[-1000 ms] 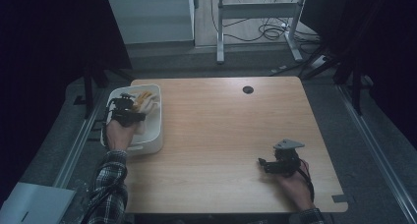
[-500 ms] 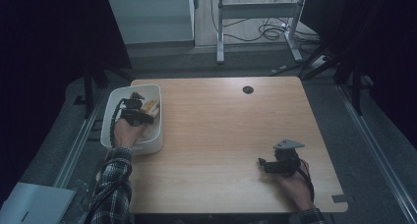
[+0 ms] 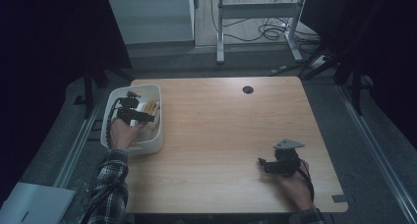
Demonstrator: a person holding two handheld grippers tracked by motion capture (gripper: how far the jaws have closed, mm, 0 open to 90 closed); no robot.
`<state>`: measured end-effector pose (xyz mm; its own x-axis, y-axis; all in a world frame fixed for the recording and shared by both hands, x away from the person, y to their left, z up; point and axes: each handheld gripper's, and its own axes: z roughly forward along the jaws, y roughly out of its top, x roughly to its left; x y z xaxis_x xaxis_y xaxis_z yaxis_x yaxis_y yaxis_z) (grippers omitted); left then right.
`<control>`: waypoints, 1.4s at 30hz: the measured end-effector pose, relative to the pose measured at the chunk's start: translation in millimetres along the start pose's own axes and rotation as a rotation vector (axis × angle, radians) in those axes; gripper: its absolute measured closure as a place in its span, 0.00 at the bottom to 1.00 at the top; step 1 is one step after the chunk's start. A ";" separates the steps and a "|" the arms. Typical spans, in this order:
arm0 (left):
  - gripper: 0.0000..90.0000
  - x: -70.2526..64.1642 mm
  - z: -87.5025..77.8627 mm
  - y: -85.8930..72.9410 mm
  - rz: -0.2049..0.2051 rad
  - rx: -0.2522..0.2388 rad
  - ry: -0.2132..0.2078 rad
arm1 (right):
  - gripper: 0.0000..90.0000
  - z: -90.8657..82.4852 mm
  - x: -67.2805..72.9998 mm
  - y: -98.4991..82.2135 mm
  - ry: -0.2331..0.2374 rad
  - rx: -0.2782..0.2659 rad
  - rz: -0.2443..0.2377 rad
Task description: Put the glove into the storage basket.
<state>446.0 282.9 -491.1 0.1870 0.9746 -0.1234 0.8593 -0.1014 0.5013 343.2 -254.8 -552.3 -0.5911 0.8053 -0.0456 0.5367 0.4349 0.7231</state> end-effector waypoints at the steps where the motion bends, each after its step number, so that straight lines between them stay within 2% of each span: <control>1: 0.12 -0.4 -2.4 -0.4 0.004 -0.009 -0.004 | 0.17 0.0 0.0 0.0 0.000 0.000 0.000; 9: 0.09 -5.3 -21.6 -9.2 0.017 -0.125 -0.059 | 0.17 0.0 0.0 0.0 0.000 0.000 0.000; 18: 0.05 -20.0 -44.7 -23.4 0.094 -0.234 -0.108 | 0.17 0.0 0.1 0.1 0.000 0.001 0.000; 31: 0.02 -62.0 -62.9 -43.5 0.228 -0.311 -0.193 | 0.17 -0.1 0.0 0.2 0.000 0.002 0.000; 34: 0.02 -71.8 -63.4 -47.8 0.249 -0.324 -0.219 | 0.17 -0.1 -0.1 0.2 0.000 0.002 -0.002; 42: 0.02 -104.4 -59.9 -65.7 0.342 -0.348 -0.264 | 0.17 0.0 -0.1 0.2 0.000 0.000 -0.003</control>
<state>341.5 199.8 -459.8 0.5793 0.8100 -0.0915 0.5286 -0.2879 0.7985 343.3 -254.8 -552.1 -0.5928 0.8040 -0.0473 0.5353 0.4372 0.7228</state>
